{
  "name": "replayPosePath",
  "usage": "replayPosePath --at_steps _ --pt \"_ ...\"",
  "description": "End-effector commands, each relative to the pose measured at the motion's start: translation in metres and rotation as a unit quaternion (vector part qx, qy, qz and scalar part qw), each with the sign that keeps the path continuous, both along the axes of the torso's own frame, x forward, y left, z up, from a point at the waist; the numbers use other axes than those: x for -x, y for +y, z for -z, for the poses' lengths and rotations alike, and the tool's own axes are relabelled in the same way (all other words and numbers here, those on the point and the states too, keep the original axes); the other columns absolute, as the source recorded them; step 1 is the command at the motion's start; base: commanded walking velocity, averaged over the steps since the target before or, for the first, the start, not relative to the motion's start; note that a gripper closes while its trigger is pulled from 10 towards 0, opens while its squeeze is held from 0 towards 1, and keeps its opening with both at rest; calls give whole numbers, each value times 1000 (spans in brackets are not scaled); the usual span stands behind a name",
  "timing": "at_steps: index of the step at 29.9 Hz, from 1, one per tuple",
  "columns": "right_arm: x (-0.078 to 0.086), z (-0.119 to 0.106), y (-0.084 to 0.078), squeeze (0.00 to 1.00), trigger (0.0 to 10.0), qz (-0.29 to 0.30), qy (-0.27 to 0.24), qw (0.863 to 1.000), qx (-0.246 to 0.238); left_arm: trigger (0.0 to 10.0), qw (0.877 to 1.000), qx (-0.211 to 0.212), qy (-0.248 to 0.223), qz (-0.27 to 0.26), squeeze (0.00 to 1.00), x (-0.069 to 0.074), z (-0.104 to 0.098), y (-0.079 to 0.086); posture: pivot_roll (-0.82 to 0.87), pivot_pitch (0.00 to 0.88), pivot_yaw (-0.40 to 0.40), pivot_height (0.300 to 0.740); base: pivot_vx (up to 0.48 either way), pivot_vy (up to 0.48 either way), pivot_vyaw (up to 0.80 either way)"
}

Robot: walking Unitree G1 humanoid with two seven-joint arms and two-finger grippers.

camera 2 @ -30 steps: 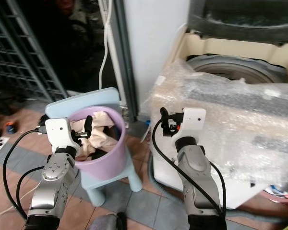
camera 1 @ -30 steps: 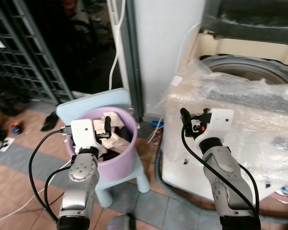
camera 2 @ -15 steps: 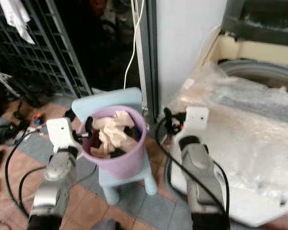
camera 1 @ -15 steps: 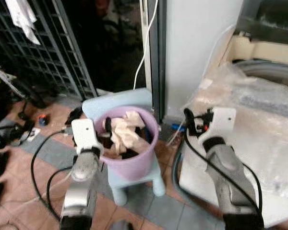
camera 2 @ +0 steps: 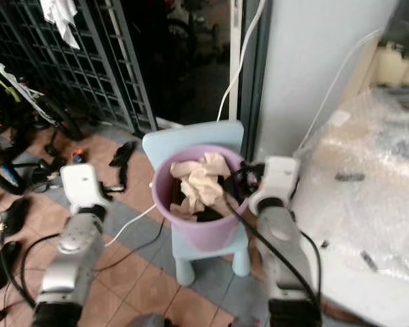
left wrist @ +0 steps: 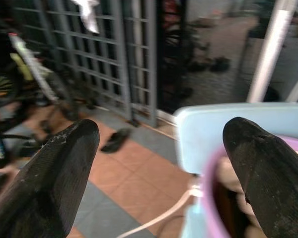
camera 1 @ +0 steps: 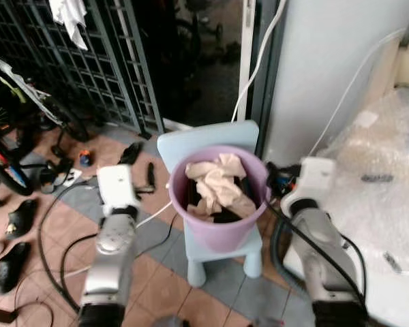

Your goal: Clothes washing

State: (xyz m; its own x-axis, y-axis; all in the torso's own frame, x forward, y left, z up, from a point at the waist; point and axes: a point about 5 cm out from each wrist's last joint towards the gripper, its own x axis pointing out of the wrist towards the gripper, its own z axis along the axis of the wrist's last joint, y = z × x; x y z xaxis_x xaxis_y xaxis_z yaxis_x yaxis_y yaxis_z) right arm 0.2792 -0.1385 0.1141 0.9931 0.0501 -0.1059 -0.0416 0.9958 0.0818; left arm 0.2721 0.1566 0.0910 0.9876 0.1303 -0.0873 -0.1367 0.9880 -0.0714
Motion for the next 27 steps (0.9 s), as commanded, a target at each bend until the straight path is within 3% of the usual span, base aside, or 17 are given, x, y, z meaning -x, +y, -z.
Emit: replayPosePath --at_steps 1,8,14,20,27 --pt "-1 0 -5 0 10000 9 2 1000 6 10000 1000 2 -4 10 0 0 -3 -3 -71 0 112 740 0 0 0" --pt "-1 5 -5 0 10000 -20 19 998 56 10000 1000 12 8 -4 0 5 5 1 -68 0 99 740 236 0 63" --pt "-6 5 -8 0 10000 -16 26 998 57 10000 1000 13 11 -1 0 6 6 0 -70 0 94 740 379 0 486" --pt "-11 7 -18 0 10000 -6 38 998 53 10000 1000 17 12 0 0 7 8 -2 -72 0 93 740 423 0 0" --pt "-10 13 -17 0 10000 -13 58 996 60 10000 1000 19 13 5 0 7 8 -4 -73 0 91 740 431 0 0"
